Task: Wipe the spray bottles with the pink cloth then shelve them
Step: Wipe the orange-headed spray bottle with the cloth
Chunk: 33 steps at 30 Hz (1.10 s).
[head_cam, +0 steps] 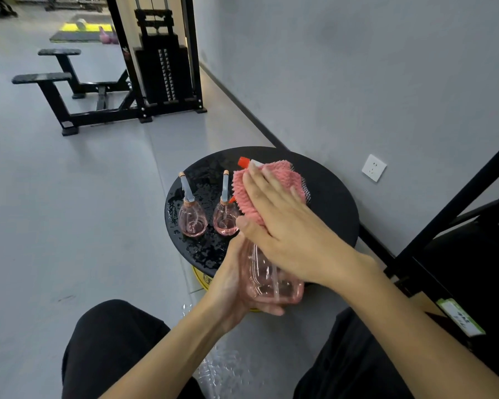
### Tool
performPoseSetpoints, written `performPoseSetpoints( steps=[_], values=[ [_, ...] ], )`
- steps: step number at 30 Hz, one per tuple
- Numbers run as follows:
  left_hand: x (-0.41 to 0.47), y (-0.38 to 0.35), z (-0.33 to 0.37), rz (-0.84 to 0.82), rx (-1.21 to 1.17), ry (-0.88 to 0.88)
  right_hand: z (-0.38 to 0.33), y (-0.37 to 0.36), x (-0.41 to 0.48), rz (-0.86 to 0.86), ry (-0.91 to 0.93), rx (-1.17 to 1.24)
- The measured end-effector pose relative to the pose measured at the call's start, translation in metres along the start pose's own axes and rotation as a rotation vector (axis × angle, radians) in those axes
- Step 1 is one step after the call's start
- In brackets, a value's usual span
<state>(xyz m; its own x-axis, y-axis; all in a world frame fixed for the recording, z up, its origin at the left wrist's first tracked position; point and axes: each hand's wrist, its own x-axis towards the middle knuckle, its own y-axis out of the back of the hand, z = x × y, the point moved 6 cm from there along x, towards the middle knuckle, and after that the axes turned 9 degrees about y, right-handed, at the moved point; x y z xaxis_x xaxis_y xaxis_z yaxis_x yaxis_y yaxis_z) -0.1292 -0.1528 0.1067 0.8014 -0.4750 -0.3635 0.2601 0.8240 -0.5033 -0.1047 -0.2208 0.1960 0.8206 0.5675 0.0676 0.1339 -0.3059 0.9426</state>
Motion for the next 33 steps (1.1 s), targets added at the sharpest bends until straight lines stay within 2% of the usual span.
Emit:
performPoseSetpoints(
  steps=[6, 13, 19, 23, 27, 33],
  values=[
    [0.001, -0.010, -0.008, -0.081, -0.025, 0.049, 0.022, 0.017, 0.010, 0.078, -0.129, 0.039],
    [-0.001, -0.005, -0.001, -0.030, 0.026, 0.022, -0.002, 0.001, -0.010, 0.021, 0.010, 0.009],
    [0.000, -0.014, -0.008, -0.066, -0.011, 0.055, 0.020, 0.021, 0.011, 0.082, -0.115, 0.002],
    [0.002, -0.008, -0.006, -0.038, 0.011, 0.049, 0.013, 0.013, 0.005, 0.048, -0.060, -0.023],
    [0.005, -0.002, -0.003, 0.022, 0.049, 0.066, -0.003, 0.004, -0.013, 0.066, -0.033, 0.052],
    [0.010, 0.003, 0.001, 0.116, 0.011, 0.010, -0.025, -0.002, -0.038, 0.021, -0.008, 0.016]
  ],
)
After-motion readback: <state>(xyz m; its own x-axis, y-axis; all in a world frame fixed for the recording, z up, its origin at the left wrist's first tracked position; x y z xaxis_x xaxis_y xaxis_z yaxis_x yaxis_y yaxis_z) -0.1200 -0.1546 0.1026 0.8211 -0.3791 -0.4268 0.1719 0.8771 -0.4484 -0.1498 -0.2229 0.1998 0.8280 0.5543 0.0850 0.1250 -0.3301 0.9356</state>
